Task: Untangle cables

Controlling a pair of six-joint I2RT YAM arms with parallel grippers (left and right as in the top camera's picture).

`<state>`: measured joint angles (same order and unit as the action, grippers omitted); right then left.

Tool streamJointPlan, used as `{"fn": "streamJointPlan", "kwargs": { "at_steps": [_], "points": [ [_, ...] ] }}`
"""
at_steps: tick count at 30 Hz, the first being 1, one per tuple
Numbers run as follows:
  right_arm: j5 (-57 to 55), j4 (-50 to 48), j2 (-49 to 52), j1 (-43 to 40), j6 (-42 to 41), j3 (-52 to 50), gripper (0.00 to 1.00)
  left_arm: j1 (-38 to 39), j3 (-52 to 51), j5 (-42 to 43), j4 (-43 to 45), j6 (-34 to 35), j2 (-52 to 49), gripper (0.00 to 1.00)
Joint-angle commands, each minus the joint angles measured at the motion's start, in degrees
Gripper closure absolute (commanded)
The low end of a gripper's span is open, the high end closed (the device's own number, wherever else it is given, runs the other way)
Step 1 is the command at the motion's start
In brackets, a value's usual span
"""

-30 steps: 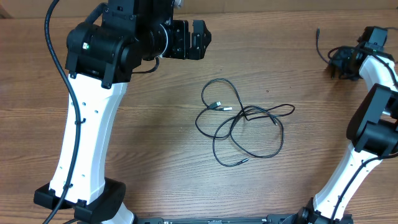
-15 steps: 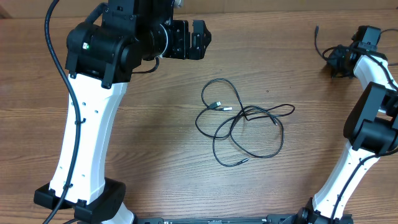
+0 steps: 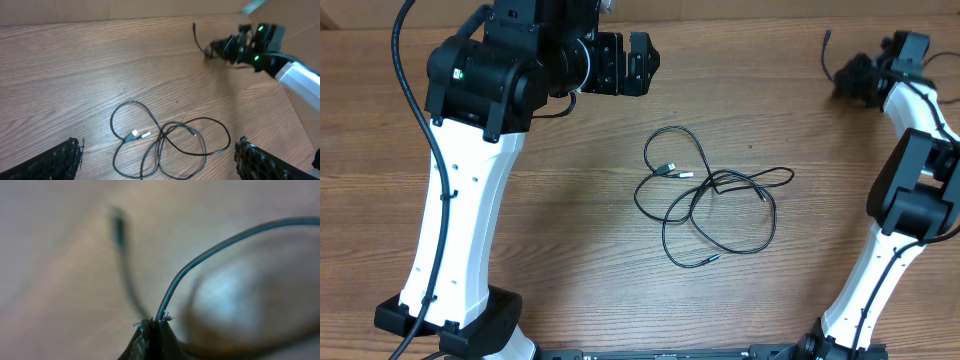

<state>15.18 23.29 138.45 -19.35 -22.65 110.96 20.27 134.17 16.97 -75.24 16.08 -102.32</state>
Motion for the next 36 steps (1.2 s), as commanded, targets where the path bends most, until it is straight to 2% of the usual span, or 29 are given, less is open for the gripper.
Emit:
{"fn": "streamJointPlan", "kwargs": {
  "at_steps": [1, 2, 5, 6, 7, 8, 12, 17, 27, 32, 36],
  "points": [
    [3.37, 0.31, -0.87, 0.13, -1.55, 8.44, 0.72, 0.37, -0.26, 0.44, 0.04, -1.29, 0.42, 0.0],
    [3.39, 0.37, -0.87, 0.13, -1.55, 9.14, 0.51, 0.37, -0.26, 0.44, 0.04, -1.29, 0.42, 0.0],
    [3.52, 2.32, -0.85, 0.13, -1.03, 9.6, 0.38, 0.37, -0.26, 0.44, 0.04, -1.29, 0.42, 0.0],
    [3.34, 3.67, -0.85, 0.13, -0.04, 9.35, 0.27, 0.37, -0.26, 0.44, 0.04, -1.29, 0.42, 0.0],
    [3.06, 5.03, -0.83, 0.13, 1.51, 9.03, 0.08, 0.37, -0.26, 0.44, 0.04, -1.29, 0.42, 0.0],
    [2.05, 6.86, -0.83, 0.13, 3.17, 8.96, 0.0, 0.37, -0.26, 0.46, 0.04, -1.29, 0.42, 0.0],
    [-5.03, 13.33, -0.87, -0.28, 5.64, 9.09, 0.0, 0.37, -0.26, 0.44, 0.04, -1.29, 0.42, 0.0],
    [-6.12, 19.28, -2.23, -2.86, 4.85, 9.18, 0.0, 0.37, -0.26, 0.44, 0.04, -1.29, 0.42, 0.0],
    [-5.92, 32.37, -17.25, -8.55, 4.46, 9.18, 0.0, 0.37, -0.26, 0.46, 0.04, -1.25, 0.42, 0.0],
    [-6.23, 33.9, -22.32, -10.47, 4.59, 9.18, 0.0, 0.37, -0.26, 0.55, 0.0, -1.22, 0.42, 0.0],
    [-7.1, 33.81, -21.84, -11.21, 4.9, 8.9, 0.0, 0.37, -0.26, 0.5, 0.02, -1.25, 0.42, 0.0]
  ]
}}
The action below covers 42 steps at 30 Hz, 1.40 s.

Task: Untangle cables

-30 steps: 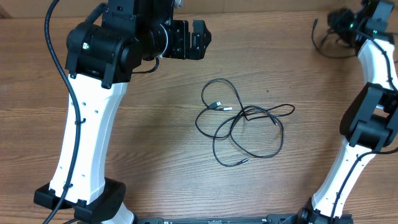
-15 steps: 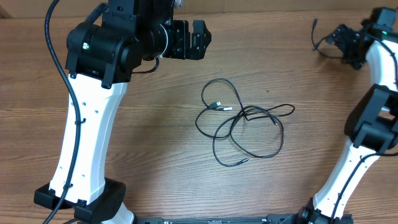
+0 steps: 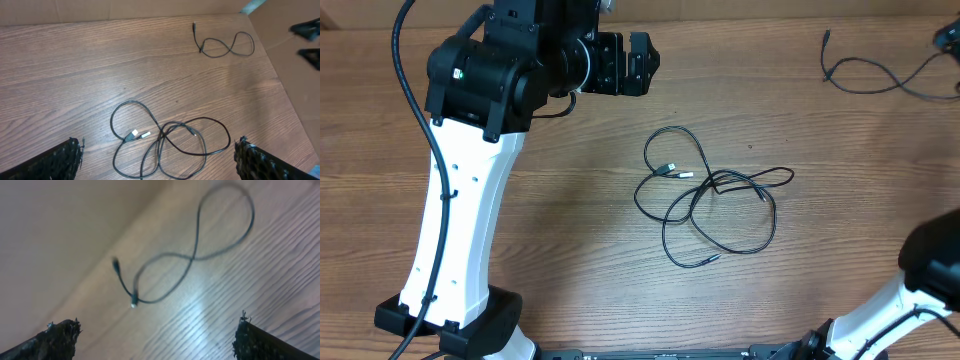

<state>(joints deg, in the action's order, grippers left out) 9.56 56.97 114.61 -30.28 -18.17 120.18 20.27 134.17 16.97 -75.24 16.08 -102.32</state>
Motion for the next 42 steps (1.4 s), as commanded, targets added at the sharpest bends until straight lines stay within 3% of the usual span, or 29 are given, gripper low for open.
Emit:
{"fn": "streamJointPlan", "kwargs": {
  "at_steps": [1, 9, 23, 37, 42],
  "points": [
    [-2.25, -0.07, 2.38, -0.28, 0.17, -0.33, 0.0, 0.37, -0.26, 0.48, 0.02, -1.27, 0.42, 0.0],
    [-12.17, -6.88, 9.88, -0.39, 0.24, -0.33, 0.0, 0.37, -0.26, 0.46, 0.02, -1.27, 0.42, 0.0],
    [-14.71, -25.31, 24.26, -0.7, 0.46, -0.33, 0.0, 0.37, -0.26, 0.48, 0.02, -1.27, 0.42, 0.01],
    [-19.52, -29.94, 32.22, -0.7, 0.22, -0.33, 0.01, 0.37, -0.26, 0.48, 0.02, -1.27, 0.42, 0.0],
    [-15.85, -32.13, 32.98, -0.7, 0.22, -0.33, 0.17, 0.37, -0.26, 0.46, 0.02, -1.27, 0.42, 0.01]
  ]
}}
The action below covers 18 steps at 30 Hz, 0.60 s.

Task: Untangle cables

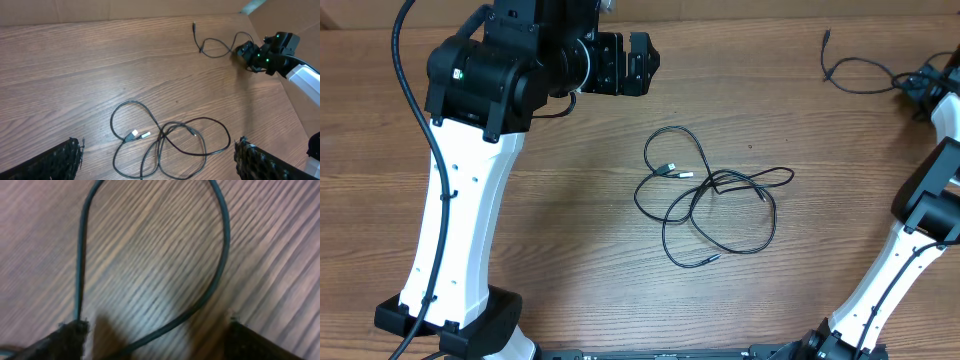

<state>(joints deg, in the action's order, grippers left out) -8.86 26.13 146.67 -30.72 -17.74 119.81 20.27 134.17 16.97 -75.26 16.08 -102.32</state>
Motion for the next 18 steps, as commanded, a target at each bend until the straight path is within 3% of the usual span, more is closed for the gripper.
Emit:
{"fn": "streamJointPlan", "kwargs": {
  "at_steps": [1, 3, 6, 8, 13, 15, 18],
  "points": [
    [3.82, -1.79, 1.05, -0.26, -0.22, 0.04, 0.2, 0.37, -0.26, 0.48, 0.04, -1.27, 0.42, 0.0],
    [6.93, -3.06, 1.27, -0.24, -0.24, 0.04, 0.31, 0.37, -0.26, 0.48, 0.04, -1.27, 0.42, 0.0],
    [10.75, -4.83, 1.33, -0.02, -0.24, 0.04, 0.57, 0.37, -0.26, 0.46, 0.04, -1.27, 0.42, 0.0],
    [12.55, -6.25, 1.33, 0.31, -0.24, 0.04, 0.66, 0.37, -0.26, 0.48, 0.04, -1.27, 0.42, 0.0],
    [18.34, -7.39, 0.92, 0.81, -0.24, 2.51, 0.75, 0.37, -0.26, 0.48, 0.04, -1.27, 0.42, 0.0],
    [20.15, -6.95, 0.2, 0.81, -0.24, 3.96, 0.66, 0.37, -0.26, 0.46, 0.04, -1.27, 0.42, 0.0],
    [22.38, -5.51, -1.73, 0.74, -0.22, 6.86, 0.63, 0.37, -0.26, 0.46, 0.04, -1.27, 0.42, 0.0]
  ]
}}
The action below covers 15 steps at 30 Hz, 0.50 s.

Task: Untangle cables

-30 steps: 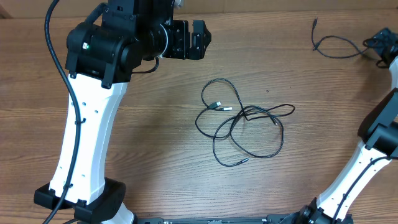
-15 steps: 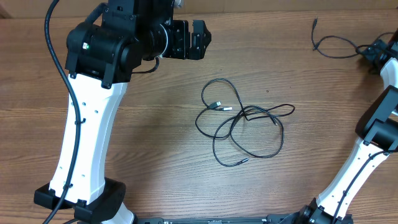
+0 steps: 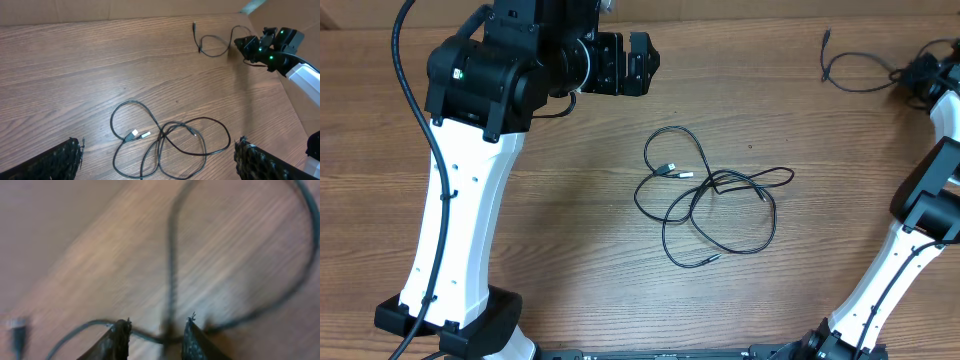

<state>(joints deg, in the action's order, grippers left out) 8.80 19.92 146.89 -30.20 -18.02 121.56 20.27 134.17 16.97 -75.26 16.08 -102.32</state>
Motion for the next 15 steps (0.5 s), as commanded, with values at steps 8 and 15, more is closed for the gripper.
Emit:
{"fn": "streamJointPlan", "kwargs": {
  "at_steps": [8, 15],
  "points": [
    [5.49, 12.55, -8.13, 0.17, 0.09, 10.91, 0.0, 0.37, -0.26, 0.48, 0.07, -1.27, 0.42, 0.0],
    [5.6, 30.49, -19.82, 0.17, -0.17, 10.91, 0.0, 0.37, -0.26, 0.48, 0.04, -1.27, 0.42, 0.0]
  ]
}}
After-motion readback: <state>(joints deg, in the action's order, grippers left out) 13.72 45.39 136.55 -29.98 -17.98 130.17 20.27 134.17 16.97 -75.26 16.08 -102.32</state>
